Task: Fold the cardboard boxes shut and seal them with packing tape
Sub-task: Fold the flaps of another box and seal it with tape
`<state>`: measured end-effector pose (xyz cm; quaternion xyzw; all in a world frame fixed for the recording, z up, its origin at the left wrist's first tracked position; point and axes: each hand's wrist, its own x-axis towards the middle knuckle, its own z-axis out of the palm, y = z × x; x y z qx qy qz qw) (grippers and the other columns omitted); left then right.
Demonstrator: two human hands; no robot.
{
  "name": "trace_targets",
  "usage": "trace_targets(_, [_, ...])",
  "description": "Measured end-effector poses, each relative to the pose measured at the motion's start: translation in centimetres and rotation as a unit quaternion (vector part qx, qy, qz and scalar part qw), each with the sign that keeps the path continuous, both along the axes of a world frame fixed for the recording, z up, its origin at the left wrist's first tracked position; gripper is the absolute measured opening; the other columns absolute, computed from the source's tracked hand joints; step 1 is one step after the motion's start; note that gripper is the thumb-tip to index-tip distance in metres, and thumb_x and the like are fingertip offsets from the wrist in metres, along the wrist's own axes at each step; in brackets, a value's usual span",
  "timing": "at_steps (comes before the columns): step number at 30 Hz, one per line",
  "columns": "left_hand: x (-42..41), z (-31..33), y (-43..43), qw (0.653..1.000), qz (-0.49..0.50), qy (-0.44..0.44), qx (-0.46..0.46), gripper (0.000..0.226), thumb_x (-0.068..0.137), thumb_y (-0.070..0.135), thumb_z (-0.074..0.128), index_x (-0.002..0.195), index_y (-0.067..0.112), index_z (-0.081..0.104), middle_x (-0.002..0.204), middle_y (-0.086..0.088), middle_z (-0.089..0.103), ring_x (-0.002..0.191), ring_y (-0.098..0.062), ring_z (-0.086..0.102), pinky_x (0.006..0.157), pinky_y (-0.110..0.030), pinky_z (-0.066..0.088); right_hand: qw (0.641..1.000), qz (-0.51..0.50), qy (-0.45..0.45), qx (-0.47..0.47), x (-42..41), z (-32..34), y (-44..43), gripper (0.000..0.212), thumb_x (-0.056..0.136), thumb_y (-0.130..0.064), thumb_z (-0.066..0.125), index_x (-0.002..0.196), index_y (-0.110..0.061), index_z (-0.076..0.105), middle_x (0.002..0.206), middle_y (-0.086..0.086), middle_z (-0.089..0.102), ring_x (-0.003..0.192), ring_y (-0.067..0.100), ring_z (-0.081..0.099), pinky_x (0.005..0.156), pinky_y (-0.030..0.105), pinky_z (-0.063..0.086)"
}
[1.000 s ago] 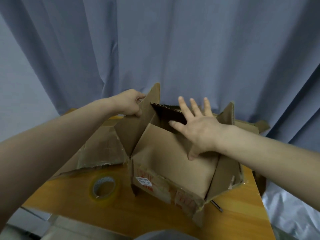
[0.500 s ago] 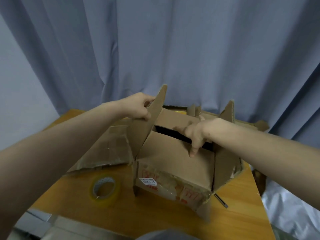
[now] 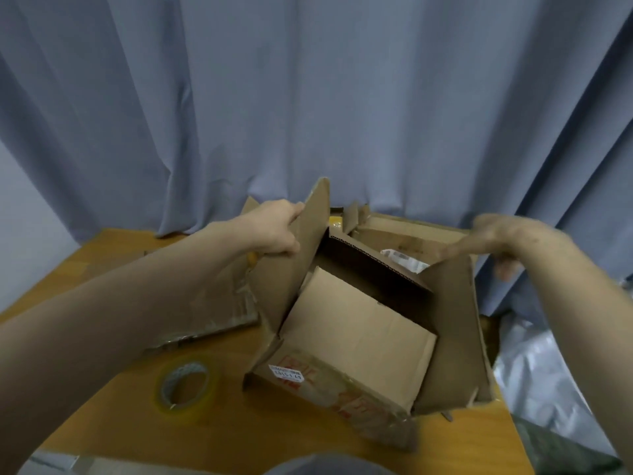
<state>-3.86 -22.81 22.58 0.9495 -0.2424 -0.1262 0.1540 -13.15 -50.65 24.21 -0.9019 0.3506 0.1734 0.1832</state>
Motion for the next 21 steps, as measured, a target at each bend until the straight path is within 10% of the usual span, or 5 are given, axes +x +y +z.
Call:
trace_targets(4, [-0.6,0.4,-0.3,1.000,0.001,-0.008,0.002,0.074,0.081,0.002,0.060,0.147,0.017,0.030,0.103,-0.011,0.064,0.089,-0.025,0.064,0.077,-0.037,0.056,0.982,-0.078,0.043,0.167,-0.8,-4.5,-1.1,0.091,0.064,-0.016,0.085,0.140,-0.008,0.035,0.142,0.026,0.040,0.119,0.046,0.050,0.094,0.055,0.048])
trace_targets(9, [-0.9,0.1,-0.3,1.000,0.004,-0.010,0.010,0.074,0.079,0.002,0.062,0.146,0.014,0.032,0.090,-0.011,0.063,0.082,-0.025,0.063,0.076,-0.039,0.056,0.994,0.010,-0.024,0.105,-0.9,-5.9,0.4,0.012,0.083,0.006,0.062,0.088,-0.003,0.055,0.079,0.016,0.059,0.088,0.035,0.067,0.077,0.040,0.057])
trace_targets(13, [-0.9,0.3,-1.4,0.994,-0.048,-0.060,0.079,0.061,0.078,0.004,0.062,0.134,0.015,0.043,0.099,-0.008,0.060,0.090,-0.026,0.058,0.078,-0.040,0.054,0.991,0.053,-0.115,0.050,1.4,-4.4,2.6,0.008,0.086,-0.002,0.053,0.079,-0.003,0.057,0.069,0.016,0.063,0.052,0.026,0.064,0.039,0.025,0.051])
trace_targets(21, [0.6,-1.2,-0.5,0.975,-0.062,-0.094,0.191,0.060,0.084,0.008,0.057,0.140,0.013,0.036,0.116,-0.012,0.056,0.101,-0.028,0.057,0.080,-0.037,0.052,0.988,0.137,-0.066,-0.019,4.8,-5.8,6.9,0.017,0.089,-0.002,0.047,0.076,-0.002,0.058,0.068,0.015,0.065,0.059,0.027,0.069,0.063,0.037,0.060])
